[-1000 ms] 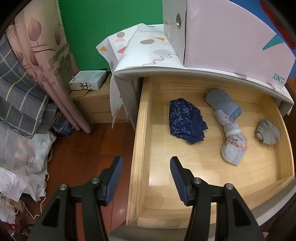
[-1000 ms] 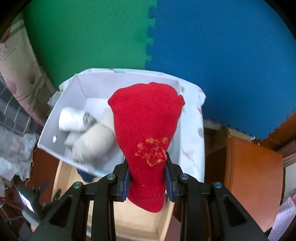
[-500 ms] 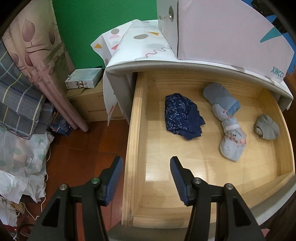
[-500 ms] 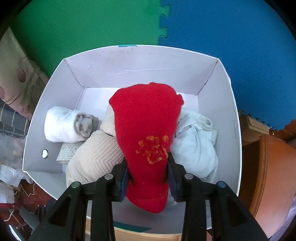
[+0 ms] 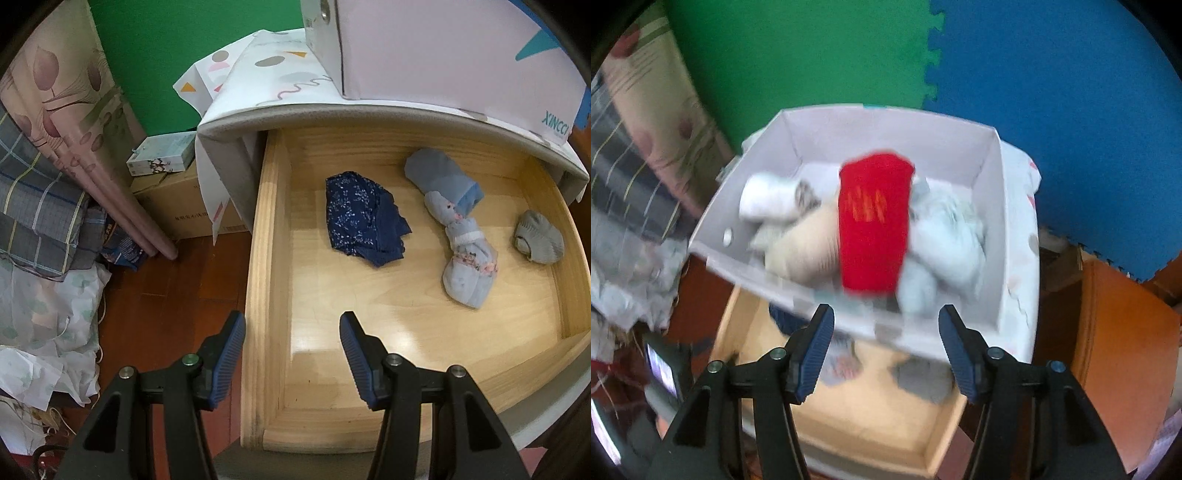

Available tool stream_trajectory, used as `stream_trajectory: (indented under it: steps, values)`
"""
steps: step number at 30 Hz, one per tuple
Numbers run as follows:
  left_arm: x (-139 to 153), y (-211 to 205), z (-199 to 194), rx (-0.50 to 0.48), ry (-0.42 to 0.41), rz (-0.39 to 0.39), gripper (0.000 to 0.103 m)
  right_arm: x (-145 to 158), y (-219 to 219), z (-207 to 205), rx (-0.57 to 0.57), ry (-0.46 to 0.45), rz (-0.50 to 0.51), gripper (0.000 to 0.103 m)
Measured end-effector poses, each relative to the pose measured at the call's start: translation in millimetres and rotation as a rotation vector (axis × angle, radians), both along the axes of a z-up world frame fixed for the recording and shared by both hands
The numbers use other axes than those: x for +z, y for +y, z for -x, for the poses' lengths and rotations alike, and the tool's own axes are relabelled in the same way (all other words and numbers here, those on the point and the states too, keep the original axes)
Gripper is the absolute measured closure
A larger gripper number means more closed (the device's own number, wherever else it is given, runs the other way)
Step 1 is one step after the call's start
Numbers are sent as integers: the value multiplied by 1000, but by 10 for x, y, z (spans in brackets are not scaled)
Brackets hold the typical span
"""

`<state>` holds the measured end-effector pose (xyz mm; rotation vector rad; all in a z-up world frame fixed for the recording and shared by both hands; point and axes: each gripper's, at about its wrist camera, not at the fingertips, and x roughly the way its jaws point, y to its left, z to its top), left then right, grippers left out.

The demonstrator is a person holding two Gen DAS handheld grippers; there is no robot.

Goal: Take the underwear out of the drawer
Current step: 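Lower the red sock into the white box and open the right tool, then move the right tool back into the drawer and grasp the grey knit sock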

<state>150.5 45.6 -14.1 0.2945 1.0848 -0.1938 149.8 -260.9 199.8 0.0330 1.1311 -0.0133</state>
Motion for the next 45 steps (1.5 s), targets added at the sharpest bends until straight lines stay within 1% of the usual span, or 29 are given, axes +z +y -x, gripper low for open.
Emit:
stream_trajectory:
  steps: [1, 4, 7, 10, 14, 19, 27, 33, 40, 43, 45]
  values:
    - [-4, -6, 3, -5, 2, -1, 49, -24, -41, 94, 3, 8, 8, 47]
    - [-25, -21, 8, -16, 8, -11, 49, -251, -94, 353, 12, 62, 38, 47]
    - [-33, -24, 4, -15, 9, -17, 49, -572, -208, 604, 12, 120, 46, 47]
    - [-29, -25, 2, -15, 9, -10, 49, -939, -237, 769, 25, 166, 45, 47]
    - [-16, -27, 6, -21, 9, -1, 49, -1409, -187, 859, 83, 213, 77, 48]
    - [-31, -46, -3, -25, 18, -6, 49, -1816, -187, 758, 117, 247, 105, 48]
    - [-40, -60, 3, -23, 17, -9, 49, -2179, -315, 482, 103, 258, 125, 48]
    - [-48, -69, 7, -22, 16, -14, 49, -2347, -283, 385, 136, 242, 153, 47]
    - [-39, -59, 6, -21, 15, -17, 49, -2444, -275, 312, 156, 240, 184, 43]
    - [-32, -56, 7, -19, 14, -18, 49, -2483, -235, 299, 166, 249, 209, 43]
    - [-30, -49, 6, -17, 15, -18, 49, -2507, -207, 294, 169, 262, 221, 45]
